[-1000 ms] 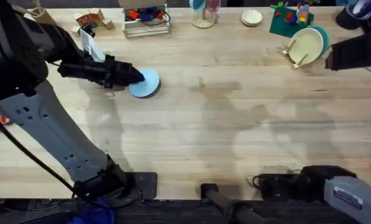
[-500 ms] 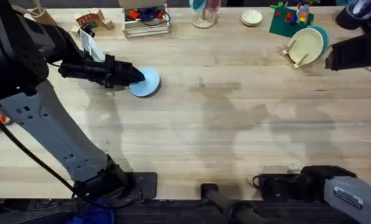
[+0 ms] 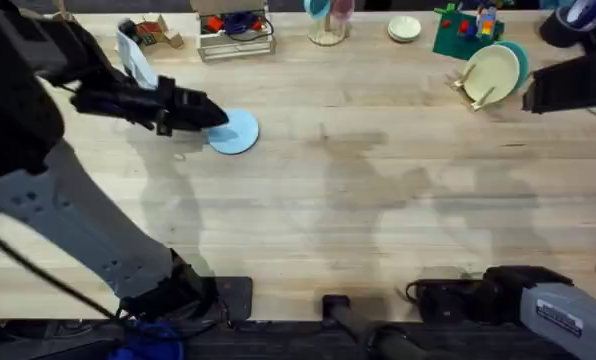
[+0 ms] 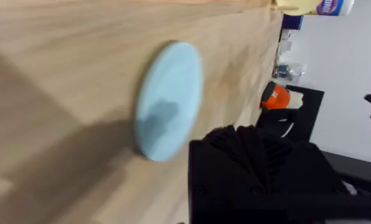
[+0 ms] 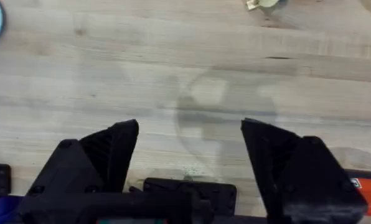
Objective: Pick up the plates from the table one by one and place each into a slot on the dish rack.
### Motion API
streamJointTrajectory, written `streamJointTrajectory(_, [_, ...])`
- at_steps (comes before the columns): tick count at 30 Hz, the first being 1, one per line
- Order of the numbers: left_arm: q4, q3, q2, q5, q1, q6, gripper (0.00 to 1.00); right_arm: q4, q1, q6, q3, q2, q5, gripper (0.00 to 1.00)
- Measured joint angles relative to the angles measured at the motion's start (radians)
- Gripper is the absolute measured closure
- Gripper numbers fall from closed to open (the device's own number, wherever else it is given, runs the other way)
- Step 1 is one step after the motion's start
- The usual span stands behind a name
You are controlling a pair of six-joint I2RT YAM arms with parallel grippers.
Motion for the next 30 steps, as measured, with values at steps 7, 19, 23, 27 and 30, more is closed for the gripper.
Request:
streamJointTrajectory(7, [-0.079, 0.0, -0.146, -0.026, 0.001, -0.001, 0.961, 0.0, 0.0, 0.0, 0.0, 0.0, 0.0, 0.009])
streamJointTrajectory(19, [-0.087, 0.0, -0.167, -0.072, 0.13, -0.008, 0.96, 0.0, 0.0, 0.0, 0.0, 0.0, 0.0, 0.007])
streamJointTrajectory(23, [-0.086, 0.0, -0.167, -0.074, 0.127, -0.008, 0.961, 0.0, 0.0, 0.0, 0.0, 0.0, 0.0, 0.007])
streamJointTrajectory(27, [-0.063, 0.0, -0.167, -0.074, 0.12, -0.01, 0.961, 0.0, 0.0, 0.0, 0.0, 0.0, 0.0, 0.008])
streamJointTrajectory(30, [-0.056, 0.0, -0.167, -0.074, 0.117, -0.018, 0.962, 0.0, 0.0, 0.0, 0.0, 0.001, 0.0, 0.007])
